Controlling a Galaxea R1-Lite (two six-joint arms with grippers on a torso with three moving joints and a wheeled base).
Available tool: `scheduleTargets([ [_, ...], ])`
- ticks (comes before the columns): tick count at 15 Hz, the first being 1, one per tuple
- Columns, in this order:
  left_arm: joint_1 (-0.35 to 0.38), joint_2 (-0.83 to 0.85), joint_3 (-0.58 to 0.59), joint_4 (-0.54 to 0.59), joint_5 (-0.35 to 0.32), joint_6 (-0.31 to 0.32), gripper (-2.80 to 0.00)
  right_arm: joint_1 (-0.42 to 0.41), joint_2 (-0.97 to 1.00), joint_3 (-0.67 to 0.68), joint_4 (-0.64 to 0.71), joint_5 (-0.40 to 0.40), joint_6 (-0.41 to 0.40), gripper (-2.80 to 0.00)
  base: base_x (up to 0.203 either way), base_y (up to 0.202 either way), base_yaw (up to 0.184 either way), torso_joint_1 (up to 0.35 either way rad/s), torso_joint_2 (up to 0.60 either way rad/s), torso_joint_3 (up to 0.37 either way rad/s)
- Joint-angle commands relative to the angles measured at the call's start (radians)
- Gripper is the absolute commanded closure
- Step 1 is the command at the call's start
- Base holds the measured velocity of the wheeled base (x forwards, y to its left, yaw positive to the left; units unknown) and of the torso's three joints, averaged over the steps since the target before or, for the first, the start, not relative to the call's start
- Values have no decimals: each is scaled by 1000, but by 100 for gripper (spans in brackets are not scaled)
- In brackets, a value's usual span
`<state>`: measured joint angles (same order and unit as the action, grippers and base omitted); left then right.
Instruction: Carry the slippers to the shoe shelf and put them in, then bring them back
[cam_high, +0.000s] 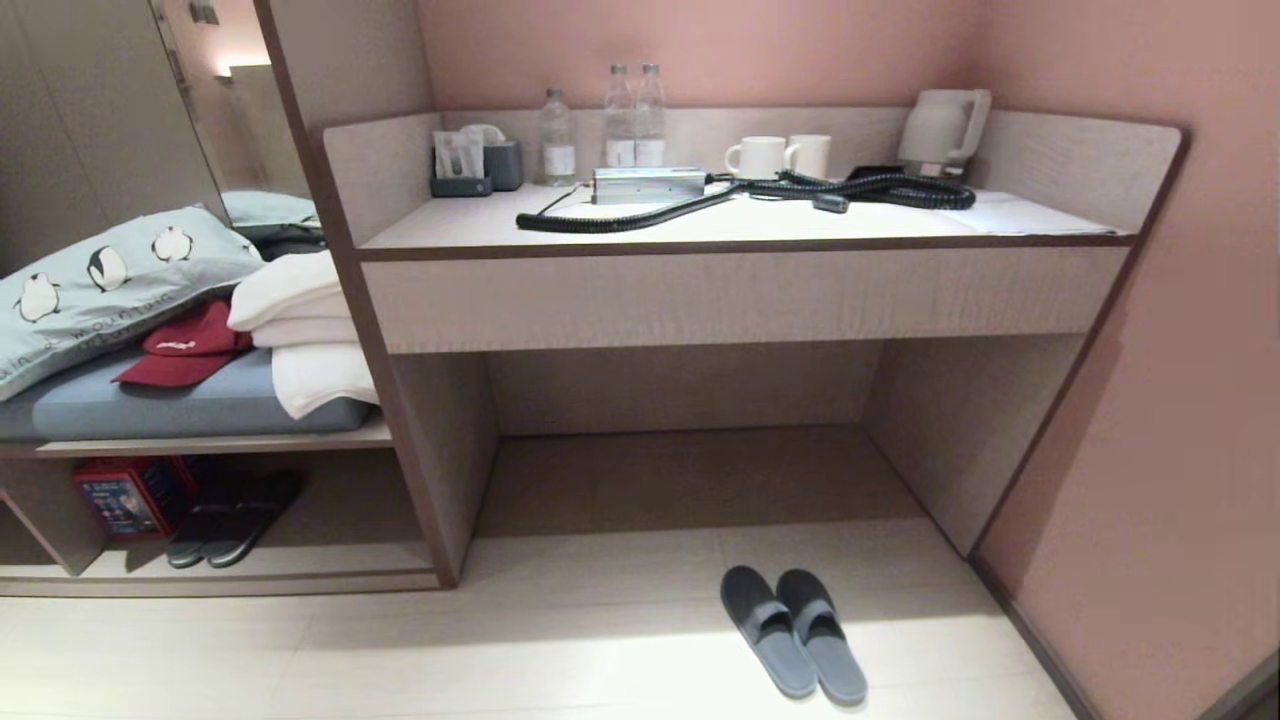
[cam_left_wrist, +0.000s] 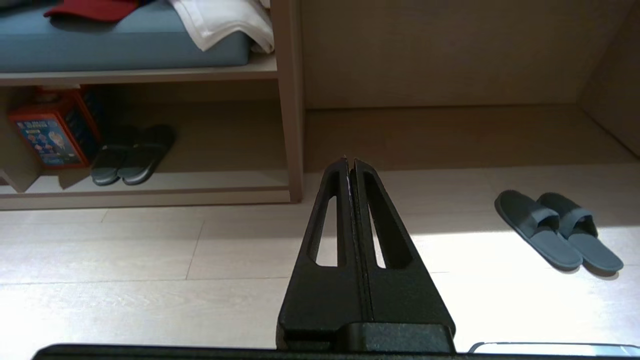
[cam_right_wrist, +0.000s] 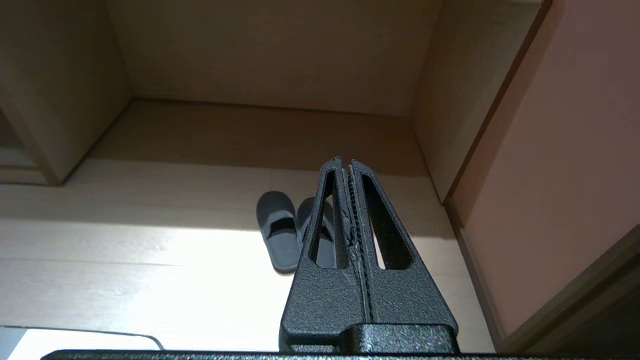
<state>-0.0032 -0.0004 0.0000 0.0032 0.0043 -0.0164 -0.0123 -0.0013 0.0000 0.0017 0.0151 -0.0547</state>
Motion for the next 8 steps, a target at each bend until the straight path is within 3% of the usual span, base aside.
scheduleTargets([
  [1, 0, 0, 2, 0, 0, 0, 0, 0, -2, 2, 0, 0, -1, 0, 0, 0, 0, 5, 5, 195],
  [3, 0, 0, 2, 0, 0, 3, 0, 2, -2, 2, 0, 0, -1, 0, 0, 0, 0, 3, 5, 189],
  [8, 0, 0, 2, 0, 0, 3, 0, 0, -2, 2, 0, 0, -1, 0, 0, 0, 0, 2, 2, 36],
])
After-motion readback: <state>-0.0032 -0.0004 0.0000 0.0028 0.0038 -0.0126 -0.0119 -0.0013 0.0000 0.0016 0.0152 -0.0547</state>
